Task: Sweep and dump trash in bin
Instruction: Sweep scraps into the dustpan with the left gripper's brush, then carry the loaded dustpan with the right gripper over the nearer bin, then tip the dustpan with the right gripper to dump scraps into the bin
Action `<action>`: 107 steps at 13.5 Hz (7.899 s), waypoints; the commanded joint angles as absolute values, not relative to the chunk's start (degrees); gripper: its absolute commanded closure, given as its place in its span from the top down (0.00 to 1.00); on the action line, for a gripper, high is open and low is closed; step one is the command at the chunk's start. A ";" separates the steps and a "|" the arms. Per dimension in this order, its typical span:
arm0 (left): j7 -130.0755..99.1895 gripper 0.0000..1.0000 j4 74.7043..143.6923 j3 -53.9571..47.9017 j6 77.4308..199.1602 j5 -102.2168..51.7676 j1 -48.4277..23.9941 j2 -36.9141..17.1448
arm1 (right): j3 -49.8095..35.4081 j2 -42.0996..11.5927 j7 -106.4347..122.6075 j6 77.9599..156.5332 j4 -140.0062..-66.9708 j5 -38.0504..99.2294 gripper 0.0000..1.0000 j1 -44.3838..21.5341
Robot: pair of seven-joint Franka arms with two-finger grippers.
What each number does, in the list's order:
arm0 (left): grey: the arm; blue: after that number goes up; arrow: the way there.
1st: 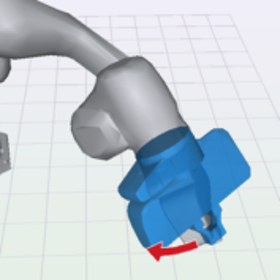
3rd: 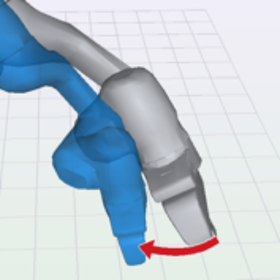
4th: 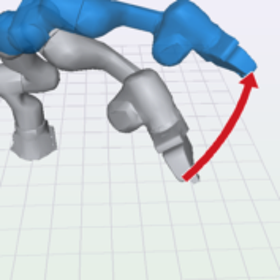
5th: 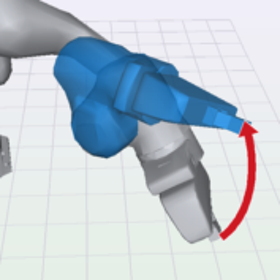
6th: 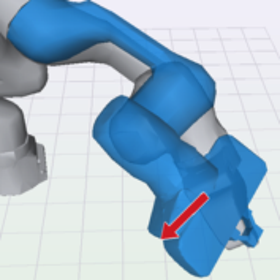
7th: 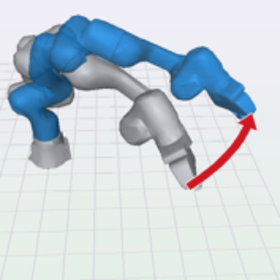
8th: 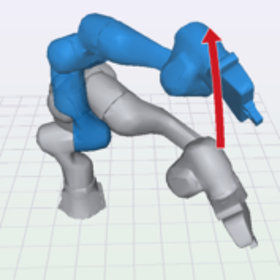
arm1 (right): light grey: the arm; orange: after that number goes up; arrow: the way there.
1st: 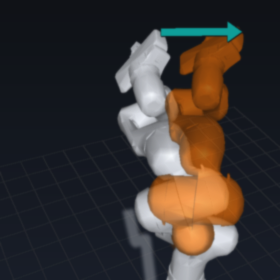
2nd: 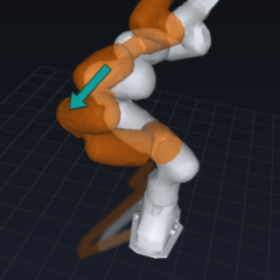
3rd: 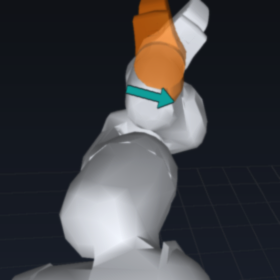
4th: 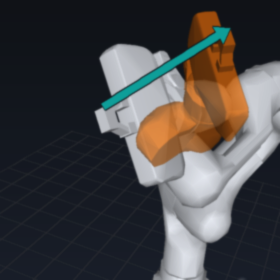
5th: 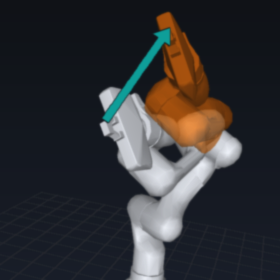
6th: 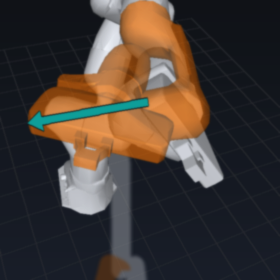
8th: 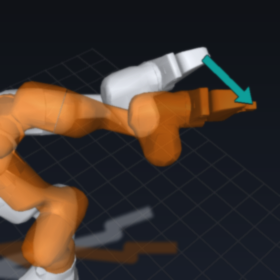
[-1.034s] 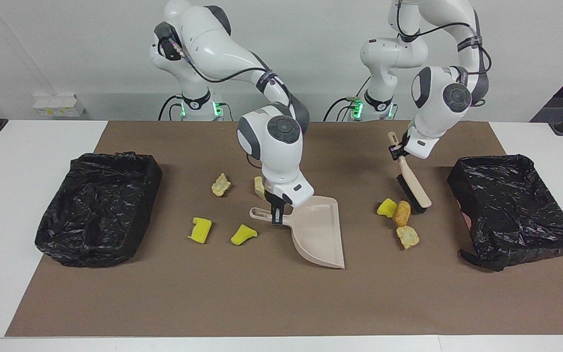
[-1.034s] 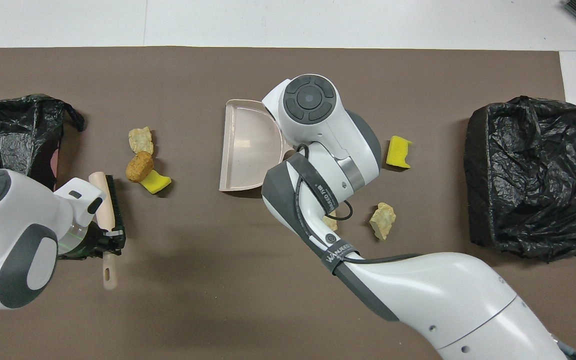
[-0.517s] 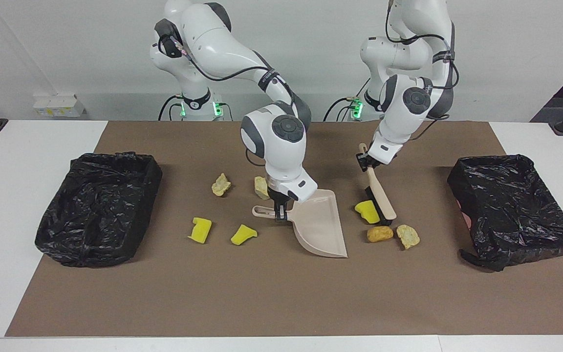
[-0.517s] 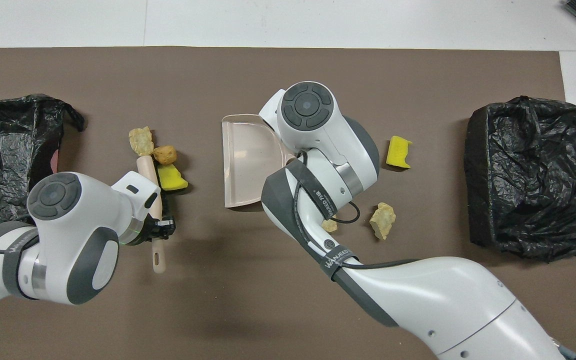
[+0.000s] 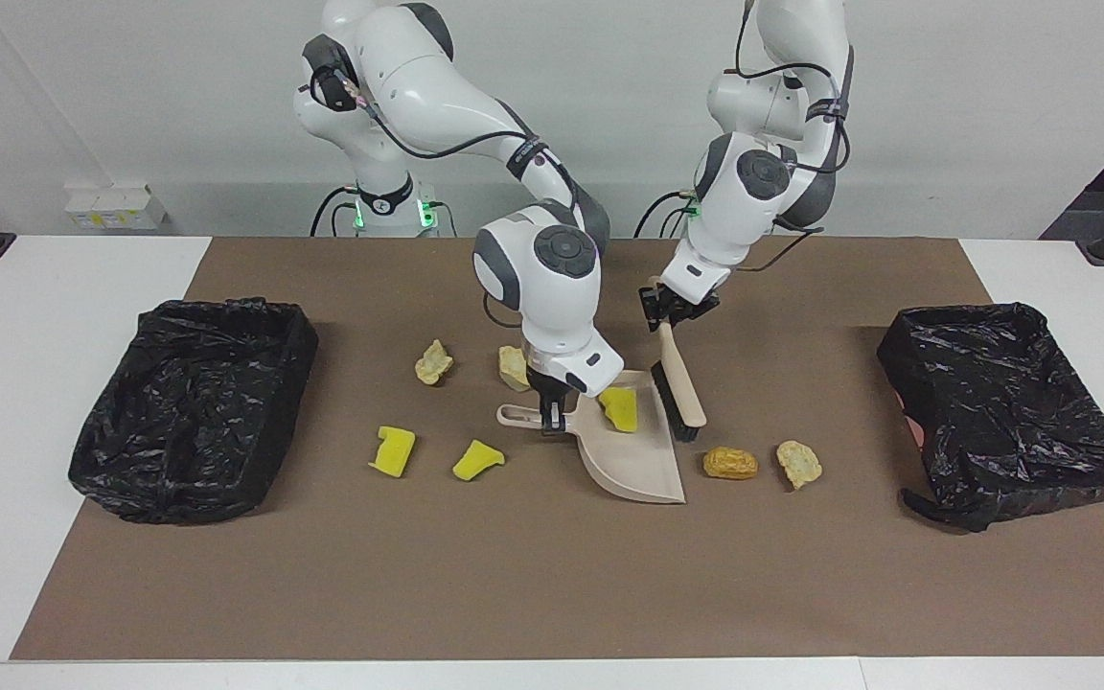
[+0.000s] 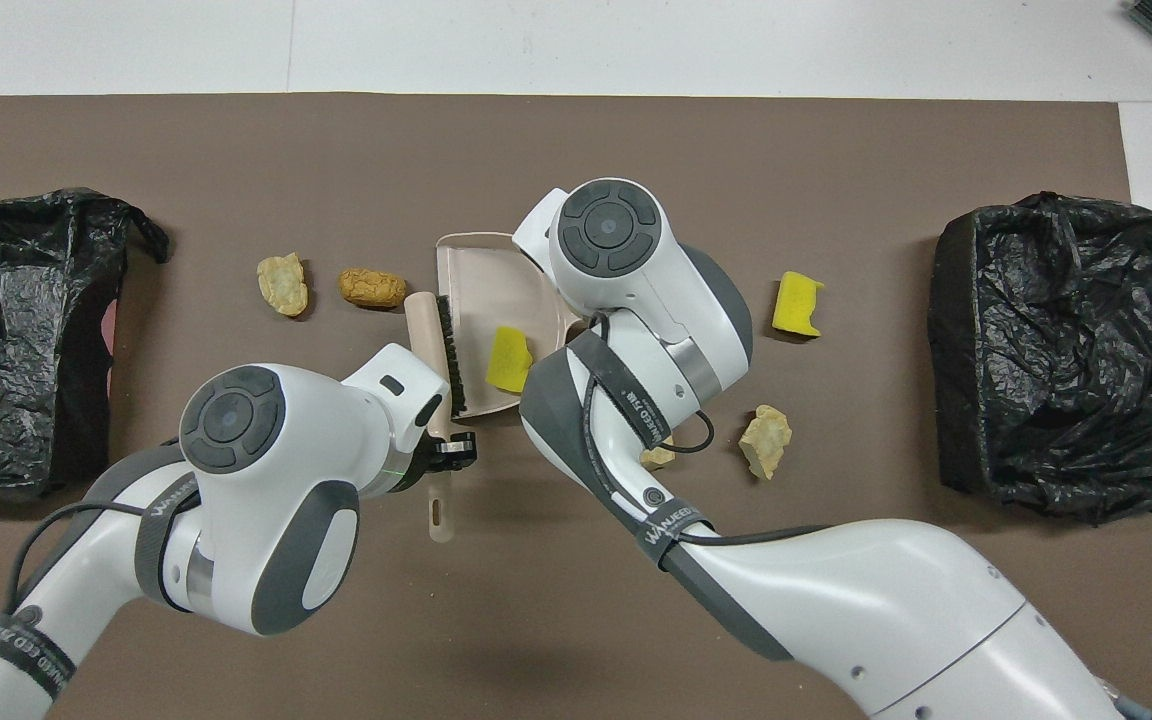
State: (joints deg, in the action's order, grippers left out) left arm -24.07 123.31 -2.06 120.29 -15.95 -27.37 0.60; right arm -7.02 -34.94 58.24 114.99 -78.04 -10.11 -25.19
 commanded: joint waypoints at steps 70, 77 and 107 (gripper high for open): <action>-23.24 1.00 124.55 0.18 103.80 -1.06 -21.74 12.22 | -7.12 -4.14 87.74 117.67 -103.07 -29.75 0.00 25.14; -4.85 1.00 120.68 0.18 104.15 0.79 -5.73 11.43 | -6.94 -2.11 77.35 117.25 -106.70 -45.95 0.00 18.55; -1.67 1.00 95.01 -0.53 91.58 -0.18 -2.02 7.47 | -7.38 -5.10 74.88 107.05 -94.05 -53.20 0.00 4.75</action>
State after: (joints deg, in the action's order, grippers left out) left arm -1.28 96.58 -0.42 93.16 -0.16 -1.90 8.30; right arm -7.16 -4.34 75.70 108.09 -96.09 -56.54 4.52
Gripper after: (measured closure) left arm 0.000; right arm 0.683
